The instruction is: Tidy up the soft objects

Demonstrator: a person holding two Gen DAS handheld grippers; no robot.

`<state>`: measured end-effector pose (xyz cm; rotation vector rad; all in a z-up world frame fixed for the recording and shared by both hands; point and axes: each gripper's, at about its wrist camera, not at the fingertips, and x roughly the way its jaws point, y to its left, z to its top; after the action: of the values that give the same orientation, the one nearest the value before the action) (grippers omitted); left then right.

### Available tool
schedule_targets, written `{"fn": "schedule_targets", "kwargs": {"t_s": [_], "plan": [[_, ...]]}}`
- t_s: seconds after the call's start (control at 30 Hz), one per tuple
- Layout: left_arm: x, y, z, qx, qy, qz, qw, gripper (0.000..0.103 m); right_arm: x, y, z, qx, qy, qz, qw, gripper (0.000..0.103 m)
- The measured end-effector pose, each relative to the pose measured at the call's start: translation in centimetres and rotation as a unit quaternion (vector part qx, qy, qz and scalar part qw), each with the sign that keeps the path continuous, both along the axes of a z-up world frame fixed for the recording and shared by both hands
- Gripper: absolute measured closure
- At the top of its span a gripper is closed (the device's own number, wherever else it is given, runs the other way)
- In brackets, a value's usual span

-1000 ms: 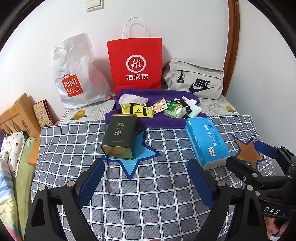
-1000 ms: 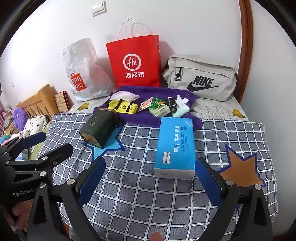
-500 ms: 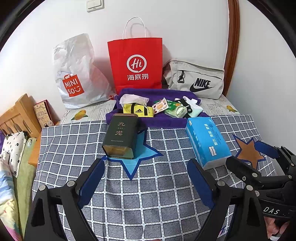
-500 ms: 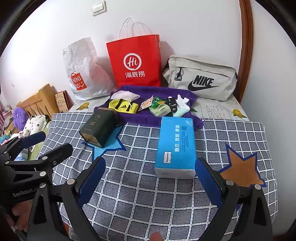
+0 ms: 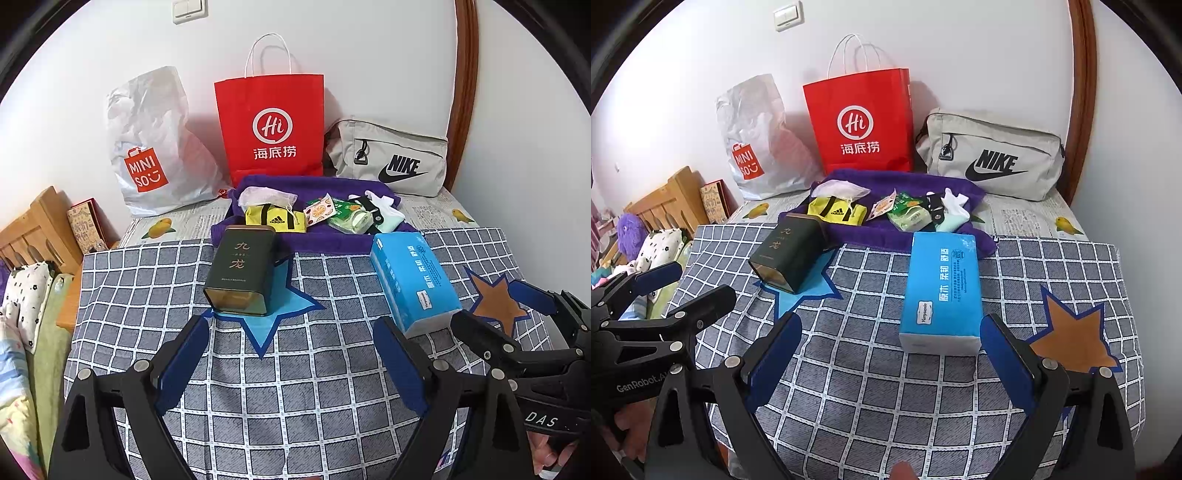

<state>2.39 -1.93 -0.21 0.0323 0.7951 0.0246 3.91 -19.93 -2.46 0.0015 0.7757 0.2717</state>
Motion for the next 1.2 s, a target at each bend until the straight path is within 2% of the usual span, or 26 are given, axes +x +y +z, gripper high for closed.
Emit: {"fn": "schedule_targets", "kwargs": {"t_s": [1.2], "plan": [[-0.03,0.12,-0.12,0.000,0.002,0.002,1.0000,0.014,0.14,0.09,-0.01,-0.004,0.001,-0.001,1.000,0.007]]}}
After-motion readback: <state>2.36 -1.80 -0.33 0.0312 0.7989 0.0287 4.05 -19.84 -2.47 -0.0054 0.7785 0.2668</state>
